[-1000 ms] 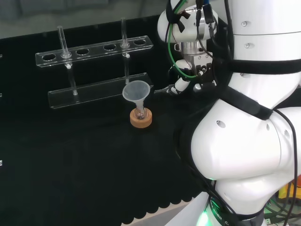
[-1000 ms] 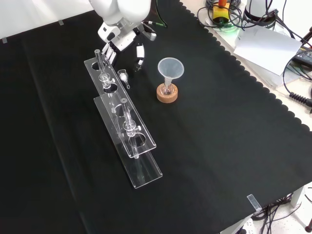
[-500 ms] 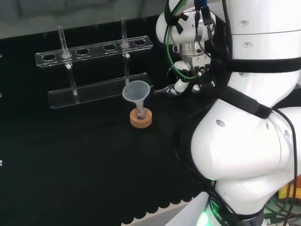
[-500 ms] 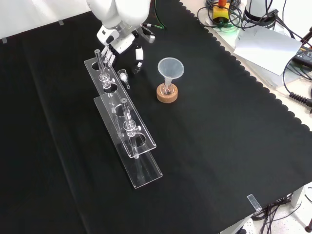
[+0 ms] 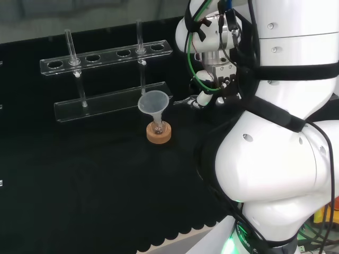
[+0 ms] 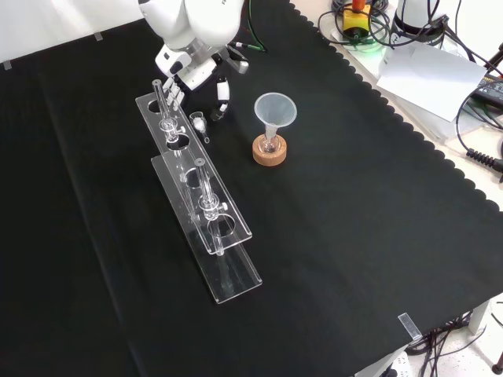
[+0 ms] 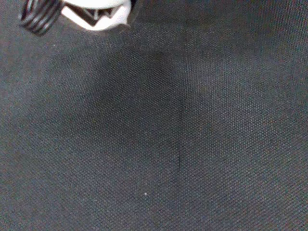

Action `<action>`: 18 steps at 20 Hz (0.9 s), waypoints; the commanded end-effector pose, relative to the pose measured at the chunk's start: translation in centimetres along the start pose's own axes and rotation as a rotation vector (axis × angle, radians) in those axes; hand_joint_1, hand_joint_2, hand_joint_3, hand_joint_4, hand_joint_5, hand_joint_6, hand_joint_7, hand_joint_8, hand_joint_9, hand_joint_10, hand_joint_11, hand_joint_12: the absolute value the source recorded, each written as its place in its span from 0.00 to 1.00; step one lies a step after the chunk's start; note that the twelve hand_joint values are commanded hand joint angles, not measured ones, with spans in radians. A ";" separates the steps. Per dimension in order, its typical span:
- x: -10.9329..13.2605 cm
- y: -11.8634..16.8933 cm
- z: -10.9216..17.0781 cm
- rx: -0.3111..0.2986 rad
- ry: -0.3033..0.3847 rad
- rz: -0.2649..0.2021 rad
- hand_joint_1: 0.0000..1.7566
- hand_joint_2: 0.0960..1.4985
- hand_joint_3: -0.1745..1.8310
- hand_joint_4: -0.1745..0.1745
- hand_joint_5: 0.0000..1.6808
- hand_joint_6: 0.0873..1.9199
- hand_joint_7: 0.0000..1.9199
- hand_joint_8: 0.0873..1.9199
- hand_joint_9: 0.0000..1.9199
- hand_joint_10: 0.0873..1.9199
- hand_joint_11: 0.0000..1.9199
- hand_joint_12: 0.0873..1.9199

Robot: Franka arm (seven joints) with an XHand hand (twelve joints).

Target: Pick up the weighing funnel.

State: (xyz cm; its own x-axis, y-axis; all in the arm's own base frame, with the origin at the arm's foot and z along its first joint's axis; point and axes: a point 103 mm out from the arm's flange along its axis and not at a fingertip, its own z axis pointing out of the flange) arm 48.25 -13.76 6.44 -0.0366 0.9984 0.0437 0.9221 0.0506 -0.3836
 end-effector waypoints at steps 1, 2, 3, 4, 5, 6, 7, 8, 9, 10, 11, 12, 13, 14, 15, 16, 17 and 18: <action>0.0 0.0 0.2 -0.011 -0.008 0.006 0.53 0.36 0.40 0.43 0.33 0.29 0.17 0.33 0.32 0.27 0.15 0.71; -0.1 0.0 0.3 -0.012 -0.009 0.007 0.53 0.36 0.40 0.43 0.32 0.30 0.17 0.33 0.32 0.27 0.15 0.71; -0.2 0.0 0.2 -0.013 -0.007 0.007 0.53 0.36 0.40 0.43 0.32 0.30 0.17 0.33 0.32 0.27 0.15 0.71; -0.2 0.0 0.2 -0.015 -0.010 0.009 0.53 0.36 0.41 0.43 0.32 0.31 0.17 0.33 0.32 0.27 0.15 0.71; -0.2 0.0 0.2 -0.017 -0.012 0.010 0.53 0.36 0.41 0.43 0.32 0.31 0.17 0.33 0.32 0.27 0.15 0.71; -0.2 0.0 0.2 -0.019 -0.016 0.011 0.54 0.36 0.41 0.43 0.32 0.31 0.18 0.33 0.32 0.27 0.15 0.71; -0.2 0.0 0.2 -0.020 -0.015 0.011 0.54 0.36 0.41 0.43 0.32 0.32 0.18 0.33 0.32 0.27 0.15 0.71; -0.3 0.0 0.3 -0.019 -0.016 0.012 0.54 0.36 0.41 0.43 0.32 0.32 0.18 0.33 0.32 0.27 0.15 0.71; -0.3 0.0 0.3 -0.019 -0.018 0.014 0.54 0.36 0.41 0.43 0.32 0.32 0.18 0.33 0.32 0.27 0.15 0.71; -0.3 0.1 0.3 -0.019 -0.019 0.016 0.54 0.36 0.41 0.43 0.32 0.32 0.18 0.33 0.32 0.27 0.15 0.71; -0.3 0.1 0.4 -0.020 -0.017 0.016 0.54 0.36 0.41 0.43 0.32 0.32 0.18 0.33 0.32 0.27 0.15 0.71; -0.3 0.1 0.4 -0.020 -0.019 0.017 0.54 0.36 0.41 0.43 0.33 0.32 0.18 0.33 0.32 0.27 0.15 0.71; -0.3 0.1 0.4 -0.022 -0.019 0.018 0.54 0.36 0.41 0.44 0.33 0.33 0.18 0.33 0.32 0.27 0.15 0.71; -0.3 0.2 0.5 -0.025 -0.021 0.018 0.54 0.36 0.41 0.44 0.33 0.33 0.18 0.33 0.32 0.27 0.15 0.71; -0.3 0.2 0.6 -0.029 -0.022 0.018 0.54 0.36 0.41 0.44 0.33 0.33 0.18 0.33 0.32 0.27 0.15 0.71; -0.3 0.3 0.7 -0.031 -0.023 0.018 0.54 0.36 0.41 0.44 0.33 0.33 0.18 0.33 0.32 0.27 0.15 0.71; -0.4 0.3 0.6 -0.033 -0.021 0.017 0.54 0.36 0.42 0.44 0.33 0.33 0.18 0.33 0.32 0.27 0.15 0.71; -0.4 0.3 0.6 -0.034 -0.021 0.017 0.54 0.36 0.42 0.44 0.33 0.33 0.18 0.33 0.32 0.27 0.15 0.71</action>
State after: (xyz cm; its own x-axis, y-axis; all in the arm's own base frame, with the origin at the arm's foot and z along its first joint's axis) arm 48.32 -14.05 5.86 -0.0284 0.9995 0.0170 0.9340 0.0326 -0.3558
